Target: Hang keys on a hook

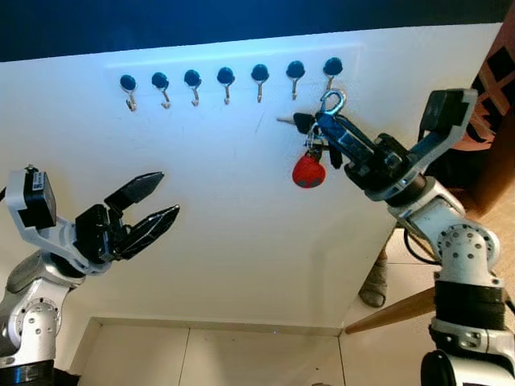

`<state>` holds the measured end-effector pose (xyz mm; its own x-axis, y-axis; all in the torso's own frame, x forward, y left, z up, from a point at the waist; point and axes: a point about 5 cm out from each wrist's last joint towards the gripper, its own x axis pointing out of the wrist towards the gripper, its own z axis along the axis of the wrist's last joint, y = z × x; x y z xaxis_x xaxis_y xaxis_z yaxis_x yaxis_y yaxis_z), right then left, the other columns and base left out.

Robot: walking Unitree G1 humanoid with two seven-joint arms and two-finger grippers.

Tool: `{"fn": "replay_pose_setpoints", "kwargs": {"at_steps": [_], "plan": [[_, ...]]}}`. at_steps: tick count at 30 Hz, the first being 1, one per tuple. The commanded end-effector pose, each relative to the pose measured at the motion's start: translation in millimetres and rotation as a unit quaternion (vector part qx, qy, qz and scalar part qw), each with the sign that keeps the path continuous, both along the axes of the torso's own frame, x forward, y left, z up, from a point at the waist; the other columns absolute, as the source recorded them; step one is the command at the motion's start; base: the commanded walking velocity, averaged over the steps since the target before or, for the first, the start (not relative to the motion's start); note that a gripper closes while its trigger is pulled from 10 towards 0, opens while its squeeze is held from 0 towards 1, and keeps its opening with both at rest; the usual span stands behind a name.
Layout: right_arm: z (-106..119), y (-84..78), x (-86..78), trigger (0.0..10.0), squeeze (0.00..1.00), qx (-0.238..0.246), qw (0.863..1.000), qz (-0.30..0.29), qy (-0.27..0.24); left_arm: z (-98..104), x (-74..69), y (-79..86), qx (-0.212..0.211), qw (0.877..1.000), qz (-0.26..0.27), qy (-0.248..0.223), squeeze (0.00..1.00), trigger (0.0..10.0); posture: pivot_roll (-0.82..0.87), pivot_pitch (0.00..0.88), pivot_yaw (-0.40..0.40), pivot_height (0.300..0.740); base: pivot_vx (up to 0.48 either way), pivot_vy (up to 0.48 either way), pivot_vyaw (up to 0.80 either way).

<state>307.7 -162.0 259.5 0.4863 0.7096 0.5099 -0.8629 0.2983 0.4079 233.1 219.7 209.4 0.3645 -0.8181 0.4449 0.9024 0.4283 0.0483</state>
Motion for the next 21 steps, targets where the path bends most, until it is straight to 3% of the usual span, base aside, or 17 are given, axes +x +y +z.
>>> {"fn": "replay_pose_setpoints", "kwargs": {"at_steps": [1, 21], "plan": [[4.0, -1.4, 3.3, 10.0, 0.00, 0.008, 1.000, -0.013, -0.003, 4.1, -1.8, 0.4, 0.014, 1.000, -0.005, -0.006, 0.00, 10.0, -0.15, 0.074, 0.093, 0.740, 0.000, 0.000, 0.00], [8.8, -3.0, 9.2, 10.0, 0.00, 0.032, 0.999, -0.032, 0.008, 4.5, -1.8, -1.5, 0.013, 1.000, -0.013, -0.006, 0.00, 10.0, -0.15, 0.074, 0.093, 0.740, 0.000, 0.000, 0.00]]}}
